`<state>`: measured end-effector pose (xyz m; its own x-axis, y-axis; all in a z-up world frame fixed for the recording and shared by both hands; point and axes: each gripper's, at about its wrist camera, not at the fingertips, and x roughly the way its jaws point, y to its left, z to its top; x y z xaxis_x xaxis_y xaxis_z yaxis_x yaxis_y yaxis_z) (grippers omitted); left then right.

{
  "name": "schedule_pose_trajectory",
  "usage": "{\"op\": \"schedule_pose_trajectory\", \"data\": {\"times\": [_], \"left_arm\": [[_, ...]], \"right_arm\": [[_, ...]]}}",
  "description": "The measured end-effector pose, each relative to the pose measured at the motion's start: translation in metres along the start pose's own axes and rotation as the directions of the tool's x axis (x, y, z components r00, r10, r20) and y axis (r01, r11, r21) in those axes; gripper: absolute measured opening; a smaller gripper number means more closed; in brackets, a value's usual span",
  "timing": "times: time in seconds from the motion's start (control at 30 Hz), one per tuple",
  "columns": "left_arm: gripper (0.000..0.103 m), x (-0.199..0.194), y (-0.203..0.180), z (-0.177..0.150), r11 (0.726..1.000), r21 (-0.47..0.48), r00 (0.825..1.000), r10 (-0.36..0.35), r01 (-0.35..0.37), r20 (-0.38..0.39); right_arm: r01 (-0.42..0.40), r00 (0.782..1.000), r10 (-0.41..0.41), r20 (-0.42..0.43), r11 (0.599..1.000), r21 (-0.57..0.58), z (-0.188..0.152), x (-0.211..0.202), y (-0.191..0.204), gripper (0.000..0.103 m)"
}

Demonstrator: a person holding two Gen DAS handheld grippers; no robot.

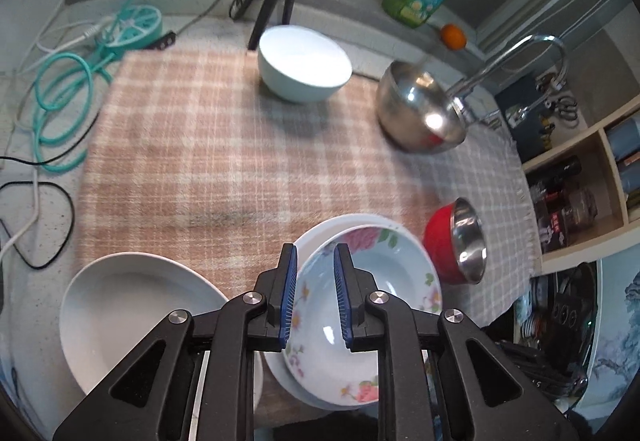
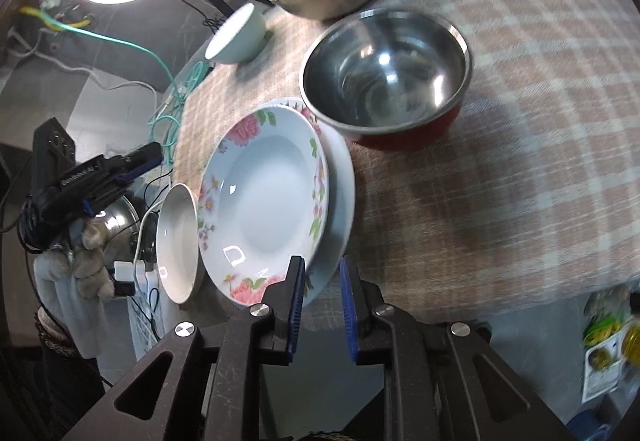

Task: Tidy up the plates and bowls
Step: 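Lower the rose plate onto the pink-flowered plate with both grippers, then open both grippers and pull them back from the stacked plates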

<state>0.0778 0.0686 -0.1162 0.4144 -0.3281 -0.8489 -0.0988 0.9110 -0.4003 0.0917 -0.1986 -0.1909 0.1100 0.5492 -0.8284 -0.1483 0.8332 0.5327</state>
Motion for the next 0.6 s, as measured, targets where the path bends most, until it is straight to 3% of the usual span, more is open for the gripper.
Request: {"op": "schedule_pose_trajectory", "data": {"times": [0.1, 0.27, 0.37, 0.47, 0.57, 0.6], "left_arm": [[0.018, -0.015, -0.005, -0.009, 0.999, -0.032, 0.998, -0.012, 0.014, 0.065], [0.018, -0.028, -0.011, -0.031, 0.994, -0.103, 0.988, -0.022, 0.037, 0.15], [0.019, -0.037, -0.016, -0.046, 0.991, -0.135, 0.979, 0.034, -0.006, 0.202], [0.019, -0.043, -0.018, -0.061, 0.986, -0.167, 0.973, 0.059, -0.021, 0.223], [0.02, -0.049, -0.026, -0.074, 0.983, -0.148, 0.96, 0.143, -0.109, 0.24], [0.02, -0.052, -0.028, -0.078, 0.981, -0.145, 0.955, 0.162, -0.129, 0.249]], "right_arm": [[-0.018, 0.998, 0.02, 0.051, 0.999, -0.04, -0.003, -0.017, -0.002, 0.029], [0.002, 0.992, 0.012, 0.125, 0.994, -0.112, -0.004, -0.038, -0.002, 0.03], [-0.012, 0.988, 0.031, 0.153, 0.993, -0.121, -0.002, -0.049, -0.008, 0.037], [0.028, 0.979, 0.006, 0.203, 0.986, -0.165, -0.002, -0.059, -0.008, 0.037], [0.059, 0.97, -0.007, 0.242, 0.976, -0.21, -0.003, -0.066, -0.007, 0.038], [0.057, 0.969, -0.001, 0.247, 0.974, -0.22, -0.003, -0.068, -0.007, 0.044]]}}
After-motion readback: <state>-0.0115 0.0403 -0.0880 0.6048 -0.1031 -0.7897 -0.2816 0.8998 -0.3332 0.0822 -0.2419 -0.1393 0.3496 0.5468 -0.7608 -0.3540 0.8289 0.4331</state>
